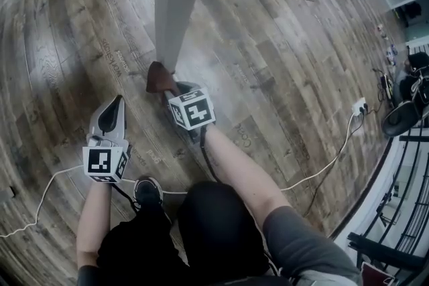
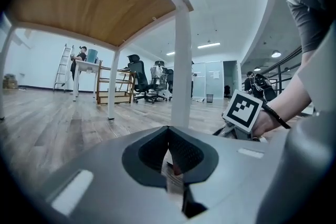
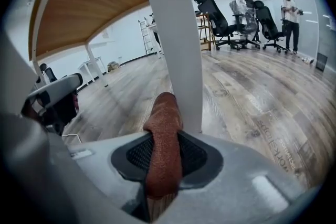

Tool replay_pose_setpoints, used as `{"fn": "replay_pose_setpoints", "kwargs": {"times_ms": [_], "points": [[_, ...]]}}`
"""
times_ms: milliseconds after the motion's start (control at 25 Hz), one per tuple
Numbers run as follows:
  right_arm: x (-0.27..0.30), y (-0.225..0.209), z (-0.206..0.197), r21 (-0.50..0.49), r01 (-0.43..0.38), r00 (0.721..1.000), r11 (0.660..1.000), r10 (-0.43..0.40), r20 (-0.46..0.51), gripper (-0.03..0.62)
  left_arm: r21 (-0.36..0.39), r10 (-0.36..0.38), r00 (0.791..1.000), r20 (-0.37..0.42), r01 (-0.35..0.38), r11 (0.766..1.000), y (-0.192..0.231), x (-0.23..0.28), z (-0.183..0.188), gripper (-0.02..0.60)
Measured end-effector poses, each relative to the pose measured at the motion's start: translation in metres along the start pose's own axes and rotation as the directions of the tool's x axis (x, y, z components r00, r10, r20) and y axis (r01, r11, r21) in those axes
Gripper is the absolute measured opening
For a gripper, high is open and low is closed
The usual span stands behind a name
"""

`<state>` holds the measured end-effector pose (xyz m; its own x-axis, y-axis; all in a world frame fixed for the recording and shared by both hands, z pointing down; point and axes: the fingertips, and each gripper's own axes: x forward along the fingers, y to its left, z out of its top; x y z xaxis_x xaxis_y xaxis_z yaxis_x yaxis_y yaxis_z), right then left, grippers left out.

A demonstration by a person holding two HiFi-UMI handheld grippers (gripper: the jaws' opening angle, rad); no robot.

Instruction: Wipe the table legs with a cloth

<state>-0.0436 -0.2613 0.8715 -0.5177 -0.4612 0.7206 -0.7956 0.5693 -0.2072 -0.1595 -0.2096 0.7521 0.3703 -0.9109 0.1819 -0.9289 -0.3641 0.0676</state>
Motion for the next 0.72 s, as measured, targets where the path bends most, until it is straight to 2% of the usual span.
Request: {"fn": "replay_pose_setpoints", "kwargs": {"times_ms": [200,360,560,640,720], "points": [[0.018,-0.007,-0.023,0.029,0.001,0.998,1.0,0.001,-0.068,0.091,0.004,-0.026,0.999,-0.03,0.026,1.0,-0.004,-0.002,-0.013,0.018],[-0.005,-0.003,-0.022,0.022,-0.047,0.998,0.999,0.047,-0.03,0.091,0.006,-0.022,0.999,-0.025,0.022,1.0,0.001,-0.002,-0.005,0.018],[-0.085,0.0,0.007,0.007,-0.076,0.988,0.997,0.074,0.137,0.091,-0.022,0.053,0.998,0.031,-0.053,0.998,0.02,0.001,0.048,0.018],[-0.125,0.001,0.037,-0.004,-0.073,0.967,0.997,0.072,0.244,0.091,-0.022,0.051,0.996,0.069,-0.05,0.998,0.018,0.002,0.076,0.018],[-0.166,0.005,0.081,-0.042,-0.066,0.928,0.997,0.076,0.365,0.091,0.003,0.039,0.994,0.103,-0.04,0.999,0.013,0.003,0.107,0.019]]}}
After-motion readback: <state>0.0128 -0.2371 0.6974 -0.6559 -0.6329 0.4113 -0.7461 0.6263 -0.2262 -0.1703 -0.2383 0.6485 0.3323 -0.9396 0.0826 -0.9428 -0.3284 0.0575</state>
